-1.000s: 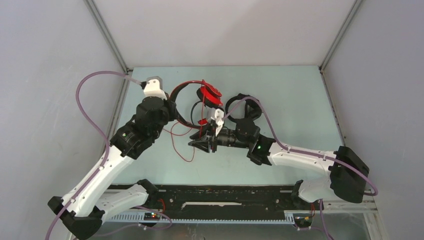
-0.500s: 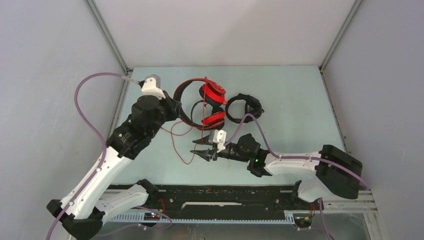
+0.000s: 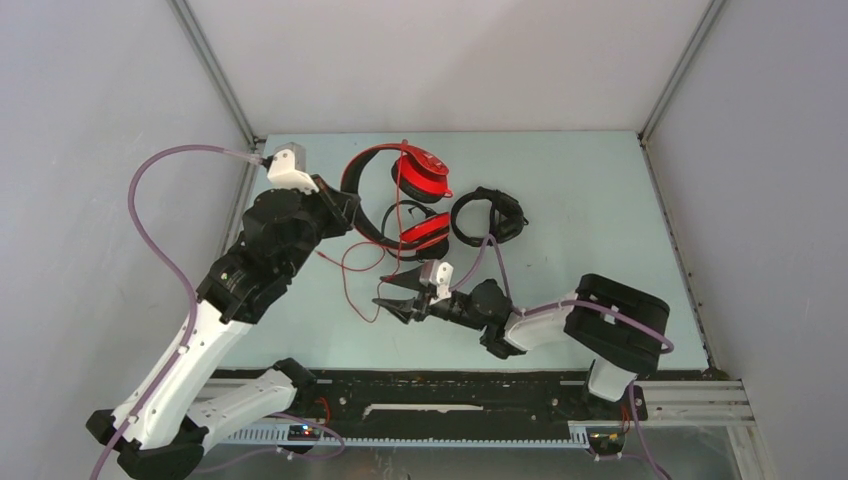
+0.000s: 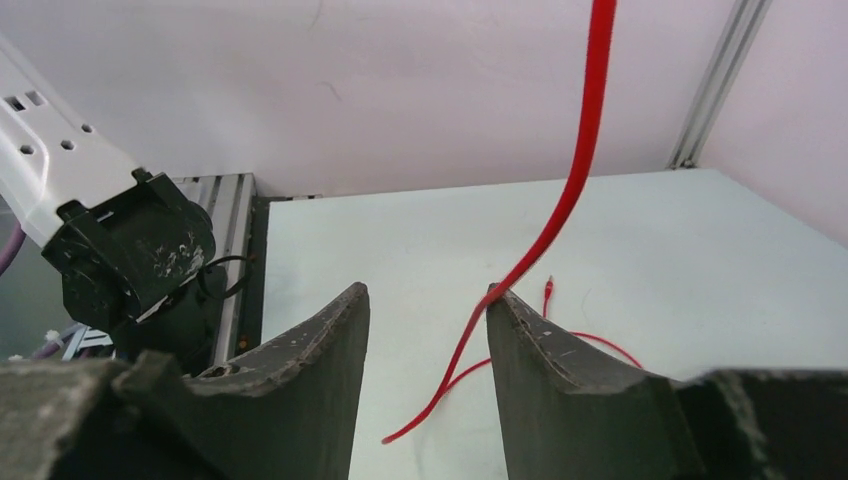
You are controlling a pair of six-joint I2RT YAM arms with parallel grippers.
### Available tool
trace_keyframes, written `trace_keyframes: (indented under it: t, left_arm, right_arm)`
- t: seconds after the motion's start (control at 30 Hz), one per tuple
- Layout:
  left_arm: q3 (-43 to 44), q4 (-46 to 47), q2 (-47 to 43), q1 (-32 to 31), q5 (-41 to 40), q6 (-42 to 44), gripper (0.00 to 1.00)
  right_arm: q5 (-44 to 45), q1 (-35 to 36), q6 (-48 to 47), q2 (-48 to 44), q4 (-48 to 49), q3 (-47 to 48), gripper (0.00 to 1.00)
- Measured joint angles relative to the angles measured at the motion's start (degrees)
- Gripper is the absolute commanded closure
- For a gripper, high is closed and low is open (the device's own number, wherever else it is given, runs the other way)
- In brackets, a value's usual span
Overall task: Wrap the headphones
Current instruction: Wrap the headphones cable around the headphones.
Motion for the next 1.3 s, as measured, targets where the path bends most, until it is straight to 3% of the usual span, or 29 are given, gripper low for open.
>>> trace_keyframes:
  t: [0.5, 0.8, 1.3]
  left_arm:
    - [1.31, 0.02, -0.09, 0.00, 1.36, -0.57, 1.00]
    - [2.93, -0.09, -0.55, 0.00, 1.33, -0.50, 1.00]
    - [4.20, -0.04, -1.09, 0.04, 1.27, 0.26, 1.00]
  right_arm:
    - [4.17, 0.00, 8.61, 11.65, 4.83, 6.40, 0.43]
    - [7.93, -0.66, 8.59, 12.63, 5.18, 6.54, 0.38]
    - [7.48, -1.36, 8.68, 14.05, 5.31, 7.56, 0.44]
